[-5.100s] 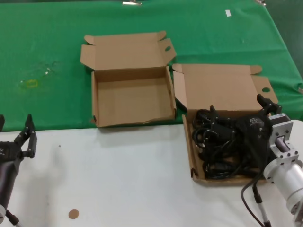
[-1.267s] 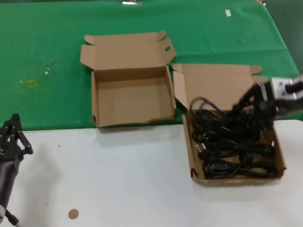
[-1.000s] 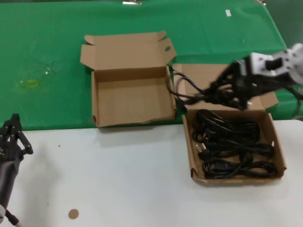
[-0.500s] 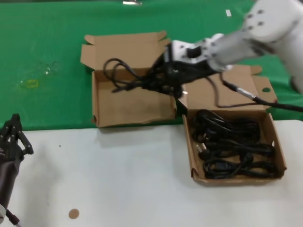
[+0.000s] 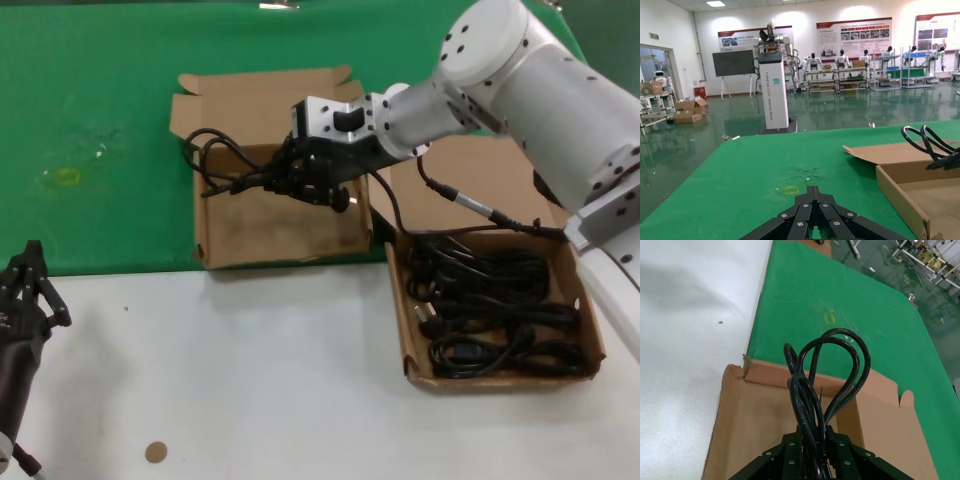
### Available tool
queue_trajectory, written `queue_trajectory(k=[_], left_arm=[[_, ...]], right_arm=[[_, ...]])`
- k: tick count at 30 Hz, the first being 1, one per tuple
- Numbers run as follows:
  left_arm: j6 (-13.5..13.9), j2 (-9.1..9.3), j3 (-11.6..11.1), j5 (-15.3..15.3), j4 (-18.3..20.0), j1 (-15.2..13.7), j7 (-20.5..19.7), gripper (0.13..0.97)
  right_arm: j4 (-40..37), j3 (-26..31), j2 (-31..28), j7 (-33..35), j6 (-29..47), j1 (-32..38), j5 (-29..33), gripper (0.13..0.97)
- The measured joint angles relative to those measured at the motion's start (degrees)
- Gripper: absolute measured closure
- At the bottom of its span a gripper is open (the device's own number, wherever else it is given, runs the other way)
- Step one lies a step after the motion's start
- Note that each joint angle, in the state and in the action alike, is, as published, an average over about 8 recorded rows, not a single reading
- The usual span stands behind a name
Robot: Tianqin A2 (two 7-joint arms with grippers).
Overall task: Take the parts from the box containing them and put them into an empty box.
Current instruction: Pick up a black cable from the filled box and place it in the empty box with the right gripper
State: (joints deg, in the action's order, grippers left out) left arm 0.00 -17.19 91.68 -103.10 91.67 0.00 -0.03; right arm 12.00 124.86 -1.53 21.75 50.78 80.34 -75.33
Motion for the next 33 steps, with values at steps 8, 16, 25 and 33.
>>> queue_trajectory(k=[8,16,25,33], left_arm=[[0.0,0.00,0.0,0.0,0.0,0.0,0.0,0.953],[0.0,0.00,0.0,0.0,0.0,0.0,0.0,0.953],[0.0,0.00,0.0,0.0,0.0,0.0,0.0,0.953],[0.0,0.00,0.0,0.0,0.0,0.0,0.0,0.953]], right_arm=[[-4.3,4.1,1.4,2.6,-5.2,0.8,-5.6,0.864],[-5.1,9.4,1.5,3.3,-8.6,1.0,-11.2,0.864],[-5.4,13.6,1.5,3.7,-10.0,1.0,-15.4,0.797],[-5.6,15.5,1.5,4.0,-10.5,1.4,-17.8,0.663]])
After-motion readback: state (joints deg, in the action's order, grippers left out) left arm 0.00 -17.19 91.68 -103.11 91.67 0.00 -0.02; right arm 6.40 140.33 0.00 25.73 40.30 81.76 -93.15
